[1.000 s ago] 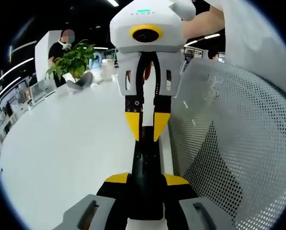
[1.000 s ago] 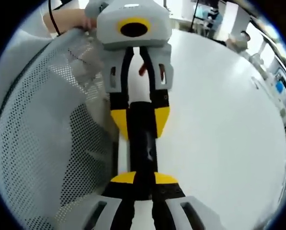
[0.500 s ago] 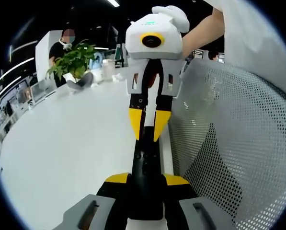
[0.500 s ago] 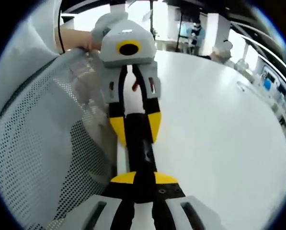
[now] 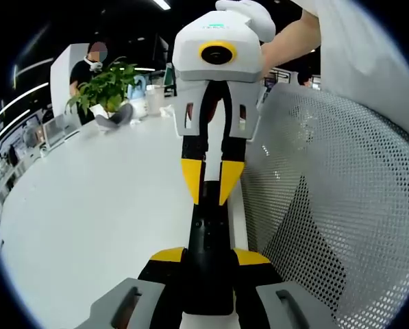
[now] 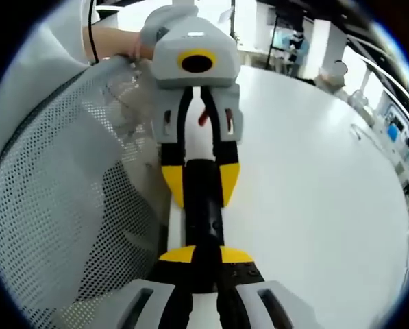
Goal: Press the specified remote control buttons in sequence, fully releasing each button before pressing the next.
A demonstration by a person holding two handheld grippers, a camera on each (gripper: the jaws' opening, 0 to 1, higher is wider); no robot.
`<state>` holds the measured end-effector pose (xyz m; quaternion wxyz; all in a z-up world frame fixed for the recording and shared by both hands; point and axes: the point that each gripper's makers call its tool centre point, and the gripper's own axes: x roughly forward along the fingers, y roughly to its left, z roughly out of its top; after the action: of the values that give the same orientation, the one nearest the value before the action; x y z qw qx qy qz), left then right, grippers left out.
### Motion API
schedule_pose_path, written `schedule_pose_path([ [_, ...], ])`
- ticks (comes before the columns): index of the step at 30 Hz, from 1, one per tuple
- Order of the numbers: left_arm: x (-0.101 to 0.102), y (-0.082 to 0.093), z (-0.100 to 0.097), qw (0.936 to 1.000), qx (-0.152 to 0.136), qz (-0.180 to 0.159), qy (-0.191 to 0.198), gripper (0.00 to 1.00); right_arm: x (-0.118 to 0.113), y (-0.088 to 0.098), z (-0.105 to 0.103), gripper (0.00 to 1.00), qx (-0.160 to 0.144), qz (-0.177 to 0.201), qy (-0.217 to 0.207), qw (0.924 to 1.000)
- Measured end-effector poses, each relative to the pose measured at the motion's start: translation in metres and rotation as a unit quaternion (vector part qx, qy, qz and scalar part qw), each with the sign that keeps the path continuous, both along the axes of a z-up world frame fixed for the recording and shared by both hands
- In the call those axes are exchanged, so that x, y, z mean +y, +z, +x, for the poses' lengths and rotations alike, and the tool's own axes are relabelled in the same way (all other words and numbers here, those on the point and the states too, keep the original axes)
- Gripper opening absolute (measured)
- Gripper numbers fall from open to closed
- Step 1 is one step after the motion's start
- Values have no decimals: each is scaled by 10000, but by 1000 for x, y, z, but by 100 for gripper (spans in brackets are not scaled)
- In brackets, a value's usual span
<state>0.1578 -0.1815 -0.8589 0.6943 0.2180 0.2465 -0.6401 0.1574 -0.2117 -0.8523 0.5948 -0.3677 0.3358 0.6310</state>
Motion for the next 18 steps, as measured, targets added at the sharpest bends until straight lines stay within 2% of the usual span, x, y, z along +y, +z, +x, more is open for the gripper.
schedule_pose_path([
  [2, 0, 0, 0, 10000, 0, 0, 0, 25, 0, -1, 0, 8, 3, -170, 70, 9998],
  [5, 0, 0, 0, 10000, 0, -1, 1, 25, 1, -2, 1, 8, 172, -444, -17, 9989],
  [9, 0, 0, 0, 10000, -1, -1, 1, 25, -1, -3, 0, 8, -111, -848, 473, 9952],
  [11, 0, 0, 0, 10000, 0, -5, 5, 25, 0, -3, -2, 8, -159, -958, 456, 9942],
  [18, 0, 0, 0, 10000, -4, 3, -2, 25, -1, -3, 0, 8, -162, -906, 226, 9955],
])
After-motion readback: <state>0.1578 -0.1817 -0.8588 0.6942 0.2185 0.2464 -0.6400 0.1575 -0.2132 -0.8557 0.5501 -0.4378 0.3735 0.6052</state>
